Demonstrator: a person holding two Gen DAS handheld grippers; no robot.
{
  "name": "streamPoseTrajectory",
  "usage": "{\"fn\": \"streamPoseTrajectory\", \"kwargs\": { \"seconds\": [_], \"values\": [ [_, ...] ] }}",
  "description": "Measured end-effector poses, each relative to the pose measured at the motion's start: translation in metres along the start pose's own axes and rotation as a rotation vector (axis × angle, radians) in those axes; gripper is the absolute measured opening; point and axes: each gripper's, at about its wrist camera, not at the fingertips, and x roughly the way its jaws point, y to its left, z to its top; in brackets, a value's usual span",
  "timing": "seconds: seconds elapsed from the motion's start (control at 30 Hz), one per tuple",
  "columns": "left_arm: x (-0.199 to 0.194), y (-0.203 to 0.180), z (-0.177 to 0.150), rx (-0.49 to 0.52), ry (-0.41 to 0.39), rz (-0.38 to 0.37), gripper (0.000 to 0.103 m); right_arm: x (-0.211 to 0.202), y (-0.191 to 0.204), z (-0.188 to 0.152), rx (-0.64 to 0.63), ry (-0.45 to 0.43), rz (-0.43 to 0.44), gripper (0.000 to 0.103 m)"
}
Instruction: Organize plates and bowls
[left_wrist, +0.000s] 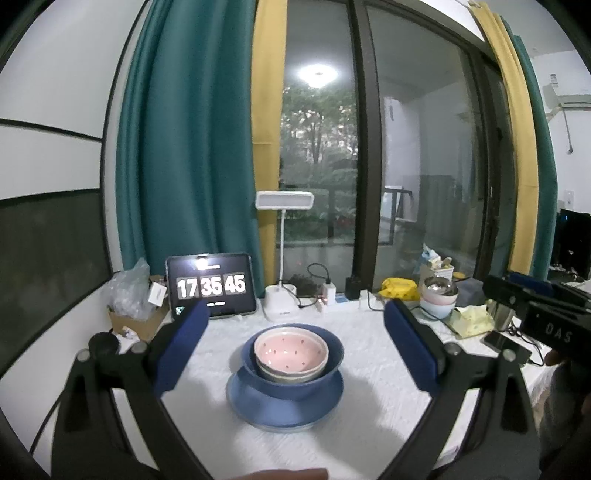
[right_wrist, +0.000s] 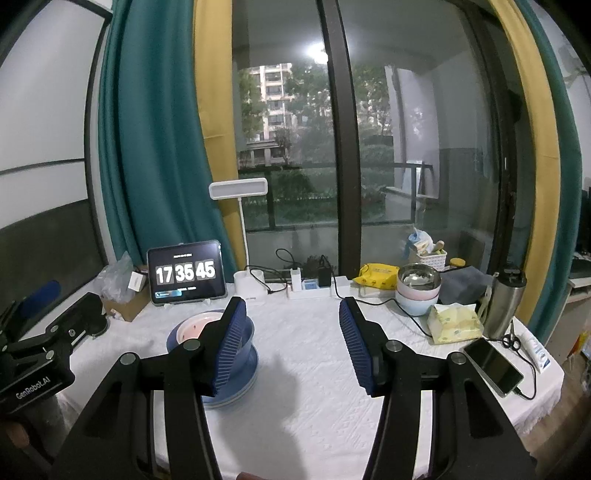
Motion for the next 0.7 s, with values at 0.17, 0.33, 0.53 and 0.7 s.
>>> {"fn": "streamPoseTrajectory", "kwargs": {
  "seconds": [0.17,0.33,0.53,0.7],
  "values": [
    [0.0001,-0.0001,-0.0004,0.001,0.0,0.001,0.097,-0.0001,0.0004,-0.0002,0.001,0.0,0.0,0.056],
    [0.0,0.0012,-0.0027,-0.005,0.001,0.008,0.097,0.0001,0.0003,-0.0001,0.0,0.0,-0.001,0.056],
    [-0.0011,0.0008,-0.0038,-0.002,0.002,0.004,0.097,0.0003,-0.0001,0.0002,0.0,0.0,0.0,0.056],
    [-0.0012,0.0008,-0.0035,-0.005,0.003,0.006,0.097,0.0003,0.0001,0.0003,0.001,0.0,0.0,0.056]
  ]
}}
